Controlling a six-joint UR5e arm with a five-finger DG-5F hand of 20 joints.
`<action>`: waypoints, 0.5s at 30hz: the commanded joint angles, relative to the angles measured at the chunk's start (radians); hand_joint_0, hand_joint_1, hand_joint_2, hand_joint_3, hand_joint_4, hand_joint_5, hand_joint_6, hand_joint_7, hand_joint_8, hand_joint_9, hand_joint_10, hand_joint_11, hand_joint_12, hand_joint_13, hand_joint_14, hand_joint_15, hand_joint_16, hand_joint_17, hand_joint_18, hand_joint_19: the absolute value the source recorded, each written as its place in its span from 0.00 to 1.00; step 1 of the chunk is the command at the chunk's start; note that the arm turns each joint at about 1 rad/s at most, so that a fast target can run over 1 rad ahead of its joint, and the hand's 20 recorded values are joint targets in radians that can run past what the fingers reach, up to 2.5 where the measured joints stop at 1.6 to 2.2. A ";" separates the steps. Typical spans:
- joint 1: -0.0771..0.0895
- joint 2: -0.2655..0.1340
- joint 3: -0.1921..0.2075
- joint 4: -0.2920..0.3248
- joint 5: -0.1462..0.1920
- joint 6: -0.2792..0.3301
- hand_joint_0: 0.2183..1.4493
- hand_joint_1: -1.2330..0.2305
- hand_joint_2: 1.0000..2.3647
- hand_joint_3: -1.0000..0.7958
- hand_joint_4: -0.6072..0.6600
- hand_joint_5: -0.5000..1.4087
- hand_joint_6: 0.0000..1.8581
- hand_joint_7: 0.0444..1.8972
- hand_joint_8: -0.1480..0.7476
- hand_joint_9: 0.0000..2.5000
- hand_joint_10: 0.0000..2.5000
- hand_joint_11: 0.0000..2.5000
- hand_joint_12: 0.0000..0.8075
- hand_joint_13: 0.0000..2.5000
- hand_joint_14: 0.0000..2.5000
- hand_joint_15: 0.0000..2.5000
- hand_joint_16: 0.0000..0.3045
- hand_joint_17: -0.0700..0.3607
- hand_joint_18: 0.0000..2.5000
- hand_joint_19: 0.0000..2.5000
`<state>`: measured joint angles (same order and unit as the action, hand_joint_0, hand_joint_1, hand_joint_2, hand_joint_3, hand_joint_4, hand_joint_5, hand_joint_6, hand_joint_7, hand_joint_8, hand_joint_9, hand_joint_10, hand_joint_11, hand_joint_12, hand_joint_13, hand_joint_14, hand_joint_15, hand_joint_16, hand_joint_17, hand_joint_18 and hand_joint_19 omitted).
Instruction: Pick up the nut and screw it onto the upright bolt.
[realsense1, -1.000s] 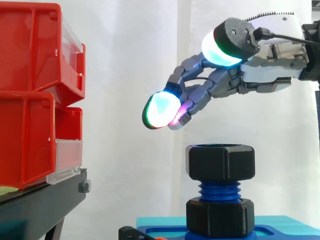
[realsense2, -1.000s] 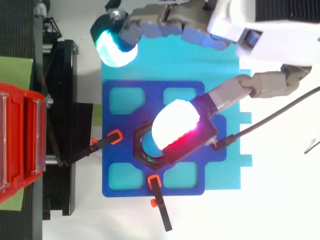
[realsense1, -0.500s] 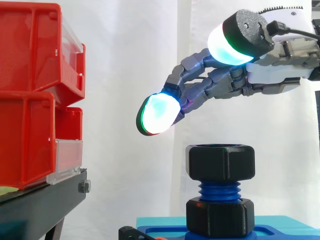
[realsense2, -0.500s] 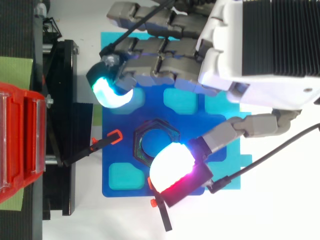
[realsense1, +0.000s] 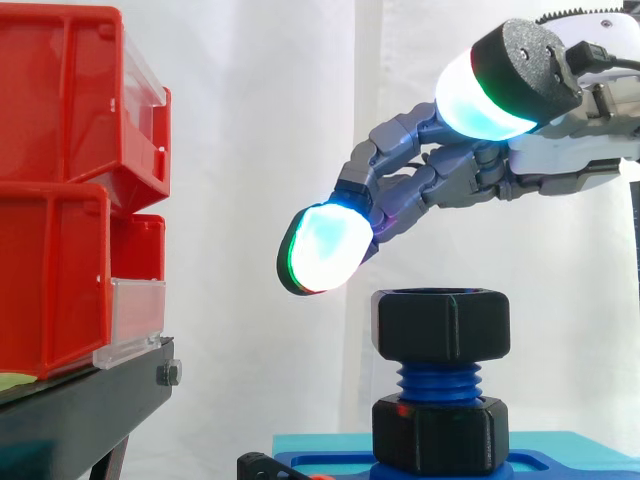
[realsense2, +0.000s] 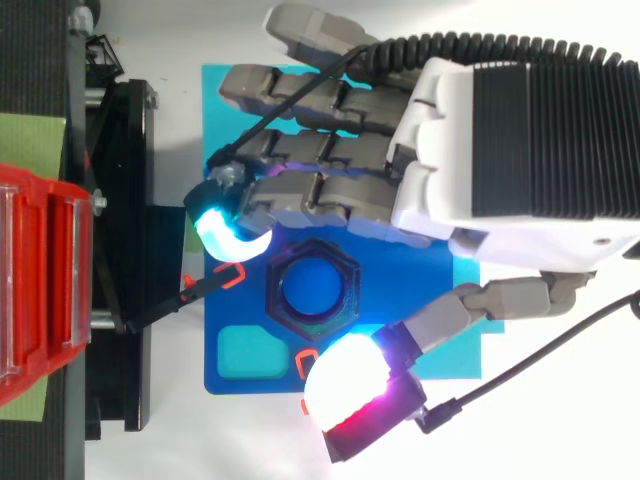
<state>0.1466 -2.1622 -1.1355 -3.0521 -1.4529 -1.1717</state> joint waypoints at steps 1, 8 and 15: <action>0.004 -0.002 -0.001 0.009 0.011 0.003 0.15 0.66 0.00 0.28 0.62 0.16 0.27 0.29 0.40 0.04 0.00 0.00 0.44 0.00 0.00 0.00 0.16 0.42 0.00 0.00; 0.014 -0.025 0.000 0.021 0.017 0.020 0.15 0.66 0.00 0.28 0.62 0.16 0.27 0.31 0.42 0.05 0.00 0.00 0.44 0.00 0.00 0.00 0.16 0.42 0.00 0.00; 0.014 -0.033 -0.001 0.039 0.017 0.035 0.16 0.67 0.00 0.28 0.62 0.16 0.27 0.31 0.43 0.05 0.00 0.00 0.44 0.00 0.00 0.00 0.16 0.42 0.00 0.00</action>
<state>0.1606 -2.1922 -1.1362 -3.0224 -1.4362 -1.1423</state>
